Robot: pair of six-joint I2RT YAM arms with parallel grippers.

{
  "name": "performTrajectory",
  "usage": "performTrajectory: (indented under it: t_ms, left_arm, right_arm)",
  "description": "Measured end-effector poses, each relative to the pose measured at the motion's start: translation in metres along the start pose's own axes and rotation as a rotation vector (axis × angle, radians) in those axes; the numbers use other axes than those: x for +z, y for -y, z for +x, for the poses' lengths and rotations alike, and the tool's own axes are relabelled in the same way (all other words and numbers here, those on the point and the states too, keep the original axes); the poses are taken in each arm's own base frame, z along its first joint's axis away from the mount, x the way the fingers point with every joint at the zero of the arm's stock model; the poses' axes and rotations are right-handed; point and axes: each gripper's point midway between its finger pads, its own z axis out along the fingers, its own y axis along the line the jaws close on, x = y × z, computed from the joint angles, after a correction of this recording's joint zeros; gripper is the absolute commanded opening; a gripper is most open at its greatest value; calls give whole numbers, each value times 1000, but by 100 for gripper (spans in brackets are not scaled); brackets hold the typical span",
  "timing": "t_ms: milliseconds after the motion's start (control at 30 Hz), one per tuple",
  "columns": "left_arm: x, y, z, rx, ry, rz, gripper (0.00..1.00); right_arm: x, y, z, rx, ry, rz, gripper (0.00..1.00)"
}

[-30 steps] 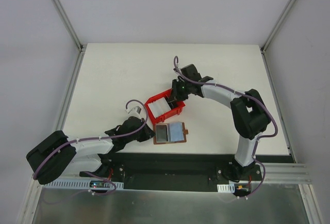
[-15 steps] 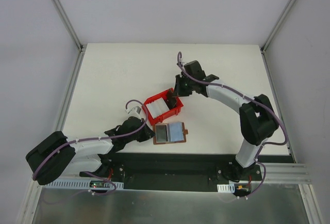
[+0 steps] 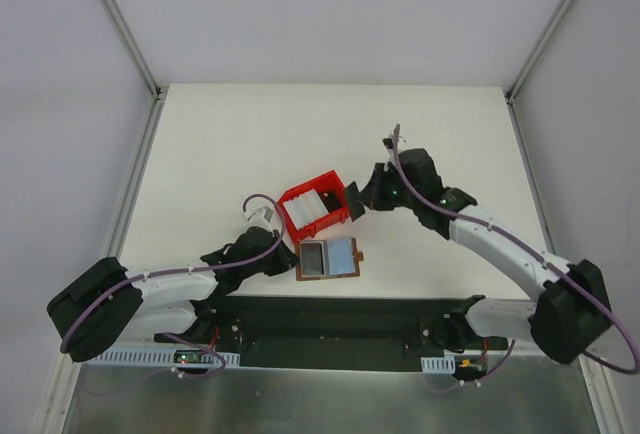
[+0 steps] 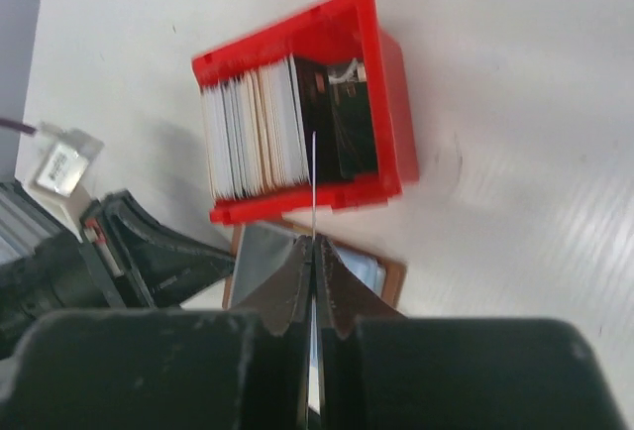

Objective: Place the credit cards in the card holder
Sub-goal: Insert the credit card into the card holder.

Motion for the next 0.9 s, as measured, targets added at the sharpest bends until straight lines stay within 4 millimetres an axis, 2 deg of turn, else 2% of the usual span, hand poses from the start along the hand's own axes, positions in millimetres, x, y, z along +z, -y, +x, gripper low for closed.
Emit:
performTrajectory:
  t_ms: [67,167,267,367,467,900]
  left_arm:
    - [0,0,0,3,-3,1,0]
    - [-1,0,1,4,-6,2,0]
    - [-3,1,3,5,-15,6,0]
    - [-4,1,3,5,-20,9,0]
    - [-4,1,4,5,-24,10,0]
    - [-5,0,5,4,-27,11,0]
  right_arm:
    - [-13,5,22,25,2,12,0]
    - [-23,8,55,51,-10,22,0]
    - [-23,11,95,56,-62,55,0]
    - [-21,17,120,58,-99,89,0]
    - [-18,22,130,69,-101,121,0]
    - [-7,25,145,95,-101,153,0]
